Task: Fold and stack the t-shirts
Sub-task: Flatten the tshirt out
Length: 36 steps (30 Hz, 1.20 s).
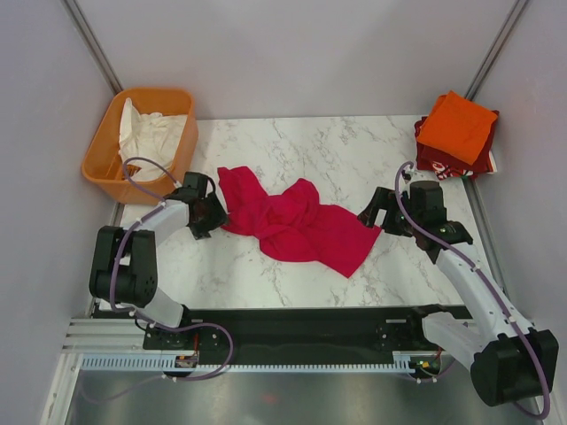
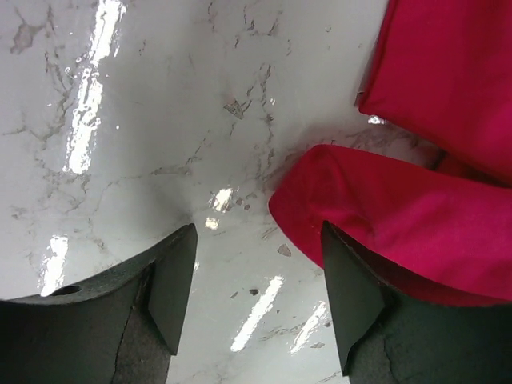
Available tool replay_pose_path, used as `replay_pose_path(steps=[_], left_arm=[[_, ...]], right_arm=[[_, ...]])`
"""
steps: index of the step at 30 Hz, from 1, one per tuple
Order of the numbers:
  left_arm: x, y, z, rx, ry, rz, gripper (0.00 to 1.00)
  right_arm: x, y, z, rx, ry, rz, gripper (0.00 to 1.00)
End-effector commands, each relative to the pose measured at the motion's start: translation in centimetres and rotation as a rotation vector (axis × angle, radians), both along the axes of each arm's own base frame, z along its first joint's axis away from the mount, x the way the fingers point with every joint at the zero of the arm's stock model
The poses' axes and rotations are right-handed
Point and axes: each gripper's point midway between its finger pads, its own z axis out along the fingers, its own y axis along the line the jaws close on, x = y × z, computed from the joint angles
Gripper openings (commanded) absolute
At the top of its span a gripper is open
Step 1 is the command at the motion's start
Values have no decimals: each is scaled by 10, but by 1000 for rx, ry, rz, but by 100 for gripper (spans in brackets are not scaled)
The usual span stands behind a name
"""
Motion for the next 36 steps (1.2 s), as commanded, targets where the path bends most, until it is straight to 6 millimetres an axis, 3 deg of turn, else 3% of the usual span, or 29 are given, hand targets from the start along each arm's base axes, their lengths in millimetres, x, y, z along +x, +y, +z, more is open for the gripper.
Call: replay_pose_path(steps=[1,13,16,17,22,23,25,28,29,32,33,36], left_arm=[[20,1,-2,-11,-64,53,70],[42,-4,-9,-17,-94,38,67],[43,-6,-12,-23,-85,31,57],[42,-5,-14,-23,-81,34,43],[46,-8,-13,-29,-89,26,15],[48,-8,-13,-31,-90,22,2],[53,-10,-9,-35,-106,12,2],[53,-17,6,-72,-141,-9,2],[55,-19,23,-86,-185,-15,2],[44,-18,43,-100,-208,-14,2],[45,-18,62,-102,-248,-17,2],[36,-20,85,-107,-279,-56,2]], right_arm=[[4,-4,-5,-37,-5,2,98],[5,-5,-14,-59,14,8,98],[5,-7,-16,-67,17,6,98],[4,-7,-18,-72,23,7,98],[5,-8,-21,-78,32,1,98],[6,-8,-22,-72,33,1,98],[6,-6,-24,-61,44,-5,98],[9,-10,-33,-58,78,-54,98],[9,-12,-44,-68,116,-78,98],[9,-20,-69,-90,209,-153,98],[11,-21,-74,-95,221,-164,98],[15,-26,-93,-96,258,-207,97]])
